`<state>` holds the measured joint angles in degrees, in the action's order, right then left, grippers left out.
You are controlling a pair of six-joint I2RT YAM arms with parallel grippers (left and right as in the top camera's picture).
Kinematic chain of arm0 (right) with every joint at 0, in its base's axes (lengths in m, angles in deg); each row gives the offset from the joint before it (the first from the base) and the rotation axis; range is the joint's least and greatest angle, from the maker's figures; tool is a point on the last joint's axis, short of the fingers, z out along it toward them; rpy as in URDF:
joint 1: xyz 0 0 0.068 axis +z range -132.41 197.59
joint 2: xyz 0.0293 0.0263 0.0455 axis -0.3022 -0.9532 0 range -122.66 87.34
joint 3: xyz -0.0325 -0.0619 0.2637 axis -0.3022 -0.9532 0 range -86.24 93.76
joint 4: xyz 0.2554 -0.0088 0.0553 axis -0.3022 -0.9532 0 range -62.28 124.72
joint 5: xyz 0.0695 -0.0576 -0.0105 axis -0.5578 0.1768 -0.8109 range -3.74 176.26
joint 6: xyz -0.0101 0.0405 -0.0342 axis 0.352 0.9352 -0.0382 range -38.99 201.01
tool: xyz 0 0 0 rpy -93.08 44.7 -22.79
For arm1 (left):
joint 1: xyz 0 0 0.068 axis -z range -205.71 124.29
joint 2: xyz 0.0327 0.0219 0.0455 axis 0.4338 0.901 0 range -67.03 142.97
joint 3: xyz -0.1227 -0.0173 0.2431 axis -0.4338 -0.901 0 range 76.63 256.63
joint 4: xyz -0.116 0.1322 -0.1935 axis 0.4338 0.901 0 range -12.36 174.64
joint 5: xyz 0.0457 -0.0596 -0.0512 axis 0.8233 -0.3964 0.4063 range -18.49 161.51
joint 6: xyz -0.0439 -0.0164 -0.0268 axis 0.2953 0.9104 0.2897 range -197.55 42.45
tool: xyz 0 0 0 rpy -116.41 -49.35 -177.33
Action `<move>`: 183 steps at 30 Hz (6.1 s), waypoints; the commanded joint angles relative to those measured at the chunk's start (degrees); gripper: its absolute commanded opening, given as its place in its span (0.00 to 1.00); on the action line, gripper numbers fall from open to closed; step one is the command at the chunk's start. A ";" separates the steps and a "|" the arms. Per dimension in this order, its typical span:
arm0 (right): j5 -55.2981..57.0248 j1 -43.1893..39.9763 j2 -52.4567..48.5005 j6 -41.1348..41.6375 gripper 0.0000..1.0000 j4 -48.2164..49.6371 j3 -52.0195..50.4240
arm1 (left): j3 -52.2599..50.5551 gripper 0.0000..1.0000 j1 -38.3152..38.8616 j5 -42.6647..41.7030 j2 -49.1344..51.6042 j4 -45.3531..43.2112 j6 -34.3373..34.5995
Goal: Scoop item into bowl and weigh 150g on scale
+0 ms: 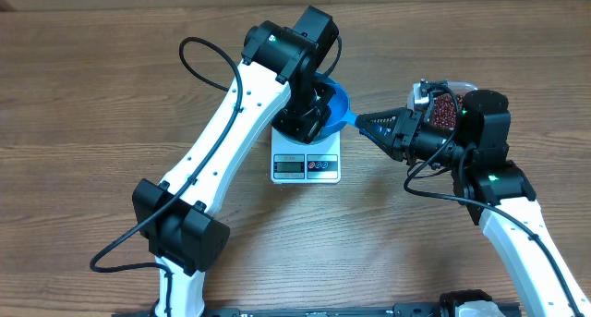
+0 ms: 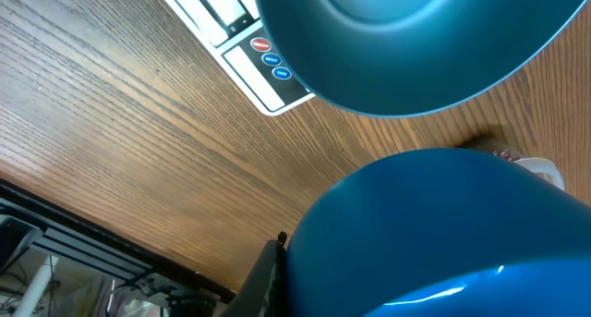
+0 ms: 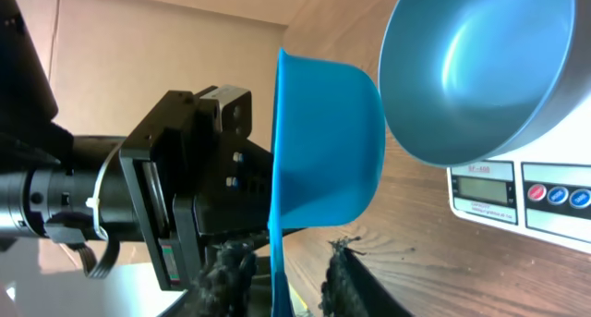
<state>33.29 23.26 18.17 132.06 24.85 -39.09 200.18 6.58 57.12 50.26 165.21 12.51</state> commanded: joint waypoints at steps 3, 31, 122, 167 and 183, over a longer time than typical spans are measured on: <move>0.44 0.07 0.24 -0.07 0.18 0.31 1.20 | 1.33 0.04 0.48 -0.26 0.02 -0.04 0.83; 0.42 0.07 0.24 -0.07 0.04 -0.15 1.20 | 1.33 0.04 1.49 0.42 0.02 -1.01 0.81; 59.58 -12.55 -38.34 -40.04 0.04 -80.28 73.79 | 27.04 1.00 -1.53 10.51 -0.09 9.22 -57.16; 72.46 -3.04 -48.76 -41.88 0.04 -78.34 73.66 | 27.04 0.99 -1.53 10.56 0.02 9.07 -57.96; 75.23 -2.73 -49.64 -38.86 0.04 -80.61 72.78 | 27.04 1.00 -1.53 10.38 0.02 9.20 -57.94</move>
<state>107.21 20.33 -30.81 91.99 -55.97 33.00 225.99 5.27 67.09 50.26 174.32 -44.54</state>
